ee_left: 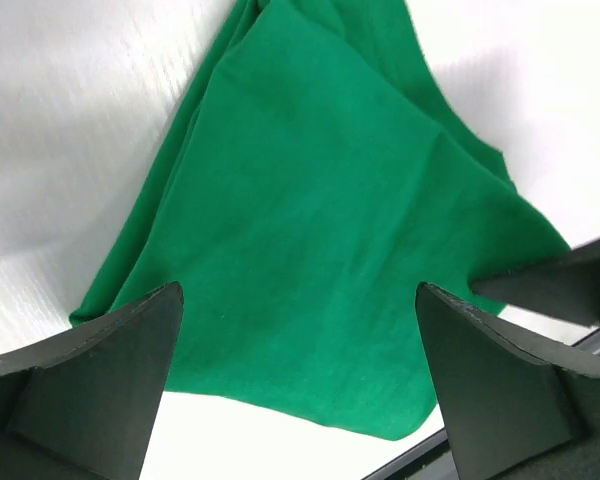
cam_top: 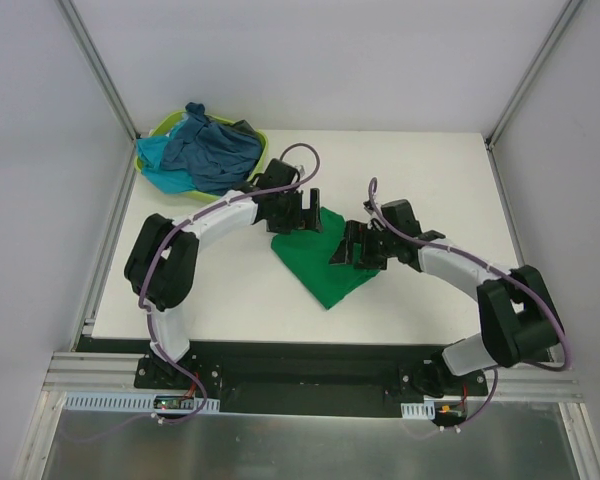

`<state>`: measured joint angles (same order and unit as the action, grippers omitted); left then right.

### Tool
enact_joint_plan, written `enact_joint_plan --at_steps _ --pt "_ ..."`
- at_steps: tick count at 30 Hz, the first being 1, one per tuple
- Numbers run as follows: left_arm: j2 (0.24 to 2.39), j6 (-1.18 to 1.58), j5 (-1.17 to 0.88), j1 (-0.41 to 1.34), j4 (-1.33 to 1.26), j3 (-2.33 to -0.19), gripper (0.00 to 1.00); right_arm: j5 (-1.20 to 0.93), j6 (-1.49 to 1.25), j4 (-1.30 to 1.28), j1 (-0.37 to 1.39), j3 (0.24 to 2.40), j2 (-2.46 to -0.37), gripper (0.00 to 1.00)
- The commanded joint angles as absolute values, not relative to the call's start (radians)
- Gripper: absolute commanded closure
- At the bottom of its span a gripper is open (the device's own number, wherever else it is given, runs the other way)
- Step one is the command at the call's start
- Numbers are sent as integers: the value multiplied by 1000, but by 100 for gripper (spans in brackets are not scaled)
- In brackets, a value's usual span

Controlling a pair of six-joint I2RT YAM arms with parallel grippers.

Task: Fold and stack the t-shirts
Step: Fold the long partially folded tshirt into a neat square

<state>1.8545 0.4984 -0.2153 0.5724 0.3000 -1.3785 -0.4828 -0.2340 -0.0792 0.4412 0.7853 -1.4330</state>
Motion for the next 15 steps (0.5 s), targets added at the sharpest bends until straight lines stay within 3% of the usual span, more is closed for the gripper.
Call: enact_joint_plan --at_steps 1,9,15 --pt "1855 538 -273 571 273 -1319 1 -468 -216 -80 413 836 -1511 4" --pt "1666 666 -293 670 196 -1030 1 -482 -109 -141 344 879 -1545 4" --pt "1513 695 -221 744 198 -947 1 -430 -69 -216 341 874 -1390 4"
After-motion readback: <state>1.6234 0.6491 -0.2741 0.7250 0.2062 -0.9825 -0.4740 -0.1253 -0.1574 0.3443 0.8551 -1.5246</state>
